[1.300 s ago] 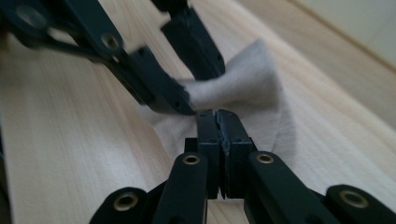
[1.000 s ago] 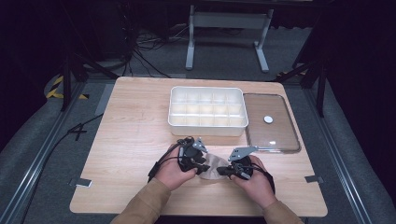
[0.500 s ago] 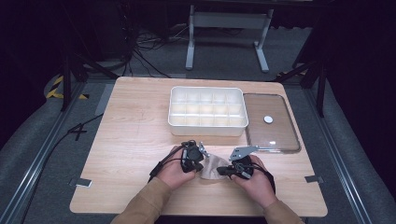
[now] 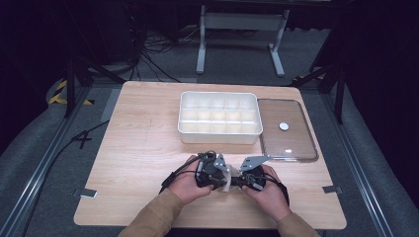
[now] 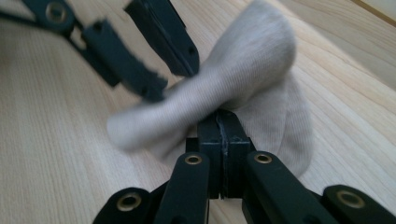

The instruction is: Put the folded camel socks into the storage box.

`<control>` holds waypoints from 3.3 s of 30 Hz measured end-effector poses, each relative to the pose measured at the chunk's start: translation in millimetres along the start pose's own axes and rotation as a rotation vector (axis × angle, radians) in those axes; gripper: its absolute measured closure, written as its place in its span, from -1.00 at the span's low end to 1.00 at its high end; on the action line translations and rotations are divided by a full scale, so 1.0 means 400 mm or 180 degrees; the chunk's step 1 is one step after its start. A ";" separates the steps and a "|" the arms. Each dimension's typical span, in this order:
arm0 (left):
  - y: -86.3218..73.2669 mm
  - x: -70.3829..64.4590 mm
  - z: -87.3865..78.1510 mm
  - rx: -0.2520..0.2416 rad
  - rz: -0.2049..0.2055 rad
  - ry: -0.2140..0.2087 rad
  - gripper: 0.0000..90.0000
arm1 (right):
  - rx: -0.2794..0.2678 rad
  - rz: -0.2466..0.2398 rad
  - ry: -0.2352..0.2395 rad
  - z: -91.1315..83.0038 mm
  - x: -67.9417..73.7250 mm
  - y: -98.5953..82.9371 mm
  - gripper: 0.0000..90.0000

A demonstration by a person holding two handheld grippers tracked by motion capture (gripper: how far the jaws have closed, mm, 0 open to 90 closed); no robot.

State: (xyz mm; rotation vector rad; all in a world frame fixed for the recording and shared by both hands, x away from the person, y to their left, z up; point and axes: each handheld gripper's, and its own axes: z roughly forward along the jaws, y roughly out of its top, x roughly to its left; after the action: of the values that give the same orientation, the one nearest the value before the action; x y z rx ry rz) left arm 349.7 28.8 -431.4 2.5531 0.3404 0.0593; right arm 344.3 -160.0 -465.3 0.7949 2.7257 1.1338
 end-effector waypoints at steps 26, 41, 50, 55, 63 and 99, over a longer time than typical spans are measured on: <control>0.004 -0.001 -0.004 -0.0014 0.0114 0.0151 0.29 | 0.0135 0.0207 -0.0294 -0.038 -0.033 -0.033 0.98; 0.002 0.001 0.034 -0.0055 0.0164 0.0191 0.25 | 0.0170 0.0100 -0.0102 -0.004 0.009 -0.018 0.93; -0.004 0.004 0.034 -0.0102 0.0135 0.0172 0.22 | -0.0227 0.0100 -0.0169 -0.067 0.000 0.007 0.90; -0.007 0.000 0.033 -0.0124 0.0093 0.0172 0.16 | -0.0488 0.0103 -0.0209 -0.036 0.009 0.013 0.81; -0.040 0.018 -0.006 -0.0207 -0.0042 0.0156 -0.02 | -0.0381 0.0132 -0.0228 -0.007 -0.012 0.005 0.74; -0.043 -0.013 0.021 0.0085 -0.0119 0.0343 -0.10 | -0.0069 0.0476 -0.0174 0.008 -0.030 0.027 -0.05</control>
State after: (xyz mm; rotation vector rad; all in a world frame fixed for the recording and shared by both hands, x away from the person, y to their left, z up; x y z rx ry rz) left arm 341.6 37.1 -447.7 2.5747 0.4327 0.1802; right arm 359.9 -157.6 -461.7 1.0260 2.6427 1.1481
